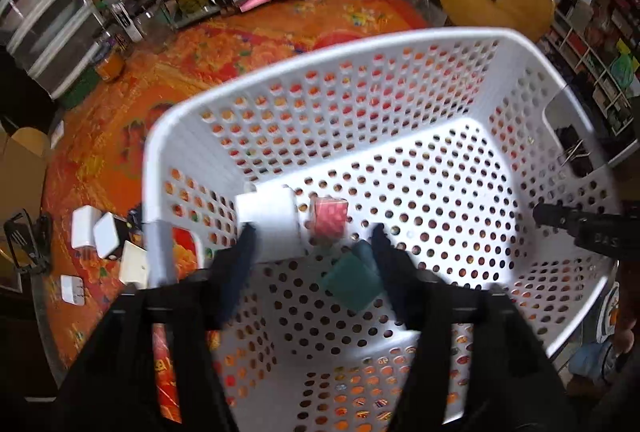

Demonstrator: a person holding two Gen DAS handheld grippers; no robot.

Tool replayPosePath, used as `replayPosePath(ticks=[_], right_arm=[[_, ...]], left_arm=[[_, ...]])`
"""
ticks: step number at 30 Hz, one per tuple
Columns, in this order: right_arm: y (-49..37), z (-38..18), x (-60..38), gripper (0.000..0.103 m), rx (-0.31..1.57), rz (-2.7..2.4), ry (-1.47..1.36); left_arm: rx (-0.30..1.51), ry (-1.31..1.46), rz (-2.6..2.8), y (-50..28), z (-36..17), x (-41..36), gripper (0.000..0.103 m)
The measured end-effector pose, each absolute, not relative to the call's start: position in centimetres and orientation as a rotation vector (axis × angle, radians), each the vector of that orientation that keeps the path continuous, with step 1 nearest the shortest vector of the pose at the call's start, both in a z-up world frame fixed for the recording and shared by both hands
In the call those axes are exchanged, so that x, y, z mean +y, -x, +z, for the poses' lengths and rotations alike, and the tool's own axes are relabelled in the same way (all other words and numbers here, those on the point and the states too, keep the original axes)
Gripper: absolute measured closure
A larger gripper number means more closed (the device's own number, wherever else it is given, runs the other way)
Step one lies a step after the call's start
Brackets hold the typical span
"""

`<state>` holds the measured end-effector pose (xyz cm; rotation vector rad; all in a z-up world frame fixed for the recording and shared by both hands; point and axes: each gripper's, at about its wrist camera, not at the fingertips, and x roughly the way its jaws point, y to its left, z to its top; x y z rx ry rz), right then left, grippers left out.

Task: Organize rigid objects
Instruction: 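Carry the pink charger into the basket and open the left tool, then move the left tool back and grasp the flat white square charger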

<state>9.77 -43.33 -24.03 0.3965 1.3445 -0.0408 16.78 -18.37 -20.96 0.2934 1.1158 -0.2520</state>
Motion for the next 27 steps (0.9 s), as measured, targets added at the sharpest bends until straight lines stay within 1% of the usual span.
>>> replayPosePath(ticks=[3, 6, 7, 11, 12, 14, 16, 17, 18, 22, 27], right_arm=[[-9.9, -24.0, -43.2, 0.082, 1.347, -0.041, -0.390], [-9.9, -24.0, -43.1, 0.082, 1.348, -0.045, -0.385], [-9.9, -24.0, -43.1, 0.082, 1.349, -0.046, -0.384], [-9.9, -24.0, -42.8, 0.082, 1.353, -0.050, -0.375], [-9.9, -23.9, -42.8, 0.082, 1.355, -0.052, -0.371], [-10.0, -23.9, -42.7, 0.082, 1.359, -0.057, -0.365], [-10.0, -23.8, -42.6, 0.082, 1.361, -0.060, -0.360], [-10.0, -23.8, -42.6, 0.082, 1.360, -0.063, -0.357], [-10.0, -23.8, -42.6, 0.082, 1.359, -0.064, -0.356], [-10.0, -23.8, -42.7, 0.082, 1.358, -0.072, -0.356], [-10.1, -23.8, -42.6, 0.082, 1.364, -0.081, -0.347]], left_arm=[[1.042, -0.284, -0.236, -15.7, -19.2, -16.8, 0.023], [0.993, -0.226, -0.207, -14.8, -17.3, -13.7, 0.019], [0.974, -0.191, -0.192, -14.4, -16.7, -12.1, 0.018], [0.899, -0.082, -0.086, -13.7, -15.3, -4.8, 0.004], [0.897, -0.069, -0.052, -13.8, -15.4, -3.2, 0.003], [0.945, -0.023, 0.020, -14.5, -16.5, 0.8, 0.003], [1.058, 0.072, 0.054, -15.8, -18.8, 5.2, 0.006], [1.098, 0.148, 0.073, -16.2, -20.1, 7.9, 0.014], [1.115, 0.198, 0.100, -16.4, -21.1, 9.8, 0.024], [1.189, 0.301, 0.232, -16.5, -24.6, 16.0, 0.025], [1.172, 0.170, 0.292, -16.7, -25.7, 18.7, 0.025]])
